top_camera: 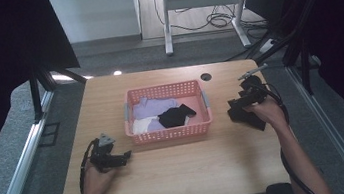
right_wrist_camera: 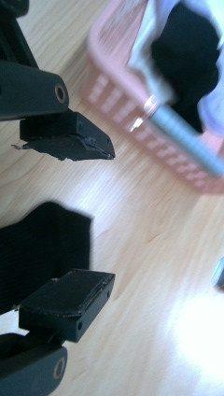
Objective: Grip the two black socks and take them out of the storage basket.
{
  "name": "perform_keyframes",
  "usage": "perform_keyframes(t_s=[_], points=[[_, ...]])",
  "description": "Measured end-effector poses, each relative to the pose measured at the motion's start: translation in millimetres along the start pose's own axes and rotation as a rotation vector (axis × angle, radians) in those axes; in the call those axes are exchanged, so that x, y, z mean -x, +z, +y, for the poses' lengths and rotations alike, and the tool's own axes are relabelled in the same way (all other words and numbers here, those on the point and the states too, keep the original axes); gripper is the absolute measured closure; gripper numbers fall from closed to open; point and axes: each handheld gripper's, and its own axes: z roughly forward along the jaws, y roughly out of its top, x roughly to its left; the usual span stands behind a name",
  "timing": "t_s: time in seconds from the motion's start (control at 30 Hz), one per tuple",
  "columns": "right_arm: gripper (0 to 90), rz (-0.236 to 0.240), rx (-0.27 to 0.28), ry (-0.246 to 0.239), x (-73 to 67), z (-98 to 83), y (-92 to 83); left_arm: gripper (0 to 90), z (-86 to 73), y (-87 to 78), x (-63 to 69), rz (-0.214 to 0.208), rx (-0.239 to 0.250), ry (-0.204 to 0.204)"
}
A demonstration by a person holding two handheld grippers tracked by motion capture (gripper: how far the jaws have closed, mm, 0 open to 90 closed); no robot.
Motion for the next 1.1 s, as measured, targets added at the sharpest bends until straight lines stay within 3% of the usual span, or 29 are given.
perform_keyframes(t_s=[0.2,0.37,0.83,1.1], points=[[33.4,0.035,0.022,-0.068,-23.0,27.6,3.9,13.6,0.0,-0.1,-0.1,0.000,-0.001,0.001],[34.3,0.075,0.017,-0.117,-45.7,46.8,18.4,13.6,0.0,-0.1,-0.1,0.000,-0.001,0.001],[34.3,0.203,-0.046,-0.234,-111.7,77.6,82.3,13.5,-0.1,-0.1,-0.4,-0.003,0.000,-0.001],[34.8,0.233,-0.116,-0.309,-142.3,85.4,121.2,13.5,-0.2,-0.3,-0.4,-0.005,0.002,-0.008]])
